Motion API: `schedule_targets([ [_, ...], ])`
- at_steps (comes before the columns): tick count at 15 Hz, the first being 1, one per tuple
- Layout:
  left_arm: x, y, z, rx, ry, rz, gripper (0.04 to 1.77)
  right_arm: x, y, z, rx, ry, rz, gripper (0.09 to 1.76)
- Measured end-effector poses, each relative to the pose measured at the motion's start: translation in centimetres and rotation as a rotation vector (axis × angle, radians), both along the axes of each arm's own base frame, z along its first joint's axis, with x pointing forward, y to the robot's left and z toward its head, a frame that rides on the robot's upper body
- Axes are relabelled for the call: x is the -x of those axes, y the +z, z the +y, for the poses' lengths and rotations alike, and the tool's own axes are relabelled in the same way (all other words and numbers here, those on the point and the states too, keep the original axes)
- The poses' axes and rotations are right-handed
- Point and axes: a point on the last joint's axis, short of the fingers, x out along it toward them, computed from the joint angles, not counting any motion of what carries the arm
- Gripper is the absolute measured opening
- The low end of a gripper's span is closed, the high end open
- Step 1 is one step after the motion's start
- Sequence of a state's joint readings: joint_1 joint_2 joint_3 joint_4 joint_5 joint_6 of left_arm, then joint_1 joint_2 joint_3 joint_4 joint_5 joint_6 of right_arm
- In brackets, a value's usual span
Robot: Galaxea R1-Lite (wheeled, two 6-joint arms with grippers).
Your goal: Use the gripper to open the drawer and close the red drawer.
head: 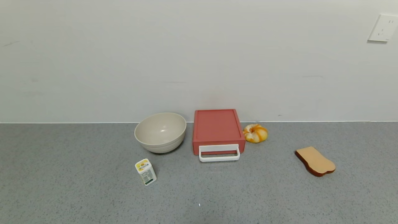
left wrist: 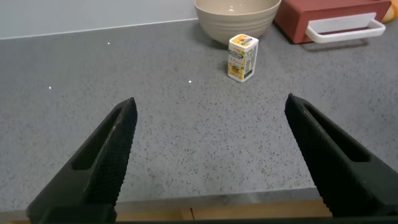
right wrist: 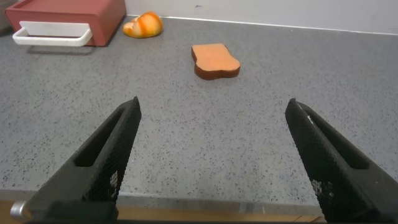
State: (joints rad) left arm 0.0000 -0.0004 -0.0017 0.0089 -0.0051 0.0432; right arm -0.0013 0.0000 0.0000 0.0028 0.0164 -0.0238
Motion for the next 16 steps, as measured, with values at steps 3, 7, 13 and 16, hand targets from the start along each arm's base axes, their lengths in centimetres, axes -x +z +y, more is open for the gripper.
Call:
schedule_targets([
  [3,-0.01,-0.04,0.00,0.040,0.001,0.001,1.72,0.00,0.00,0.00,0.000,0.000,0.000,1.71],
  [7,-0.01,-0.07,0.00,0.042,0.000,0.004,1.72,0.00,0.00,0.00,0.000,0.000,0.000,1.71],
  [13,-0.01,-0.07,0.00,0.041,0.000,0.004,1.72,0.00,0.00,0.00,0.000,0.000,0.000,1.71],
  [16,-0.01,-0.07,0.00,0.041,-0.001,0.004,1.72,0.00,-0.03,0.00,0.003,-0.001,0.003,1.71],
])
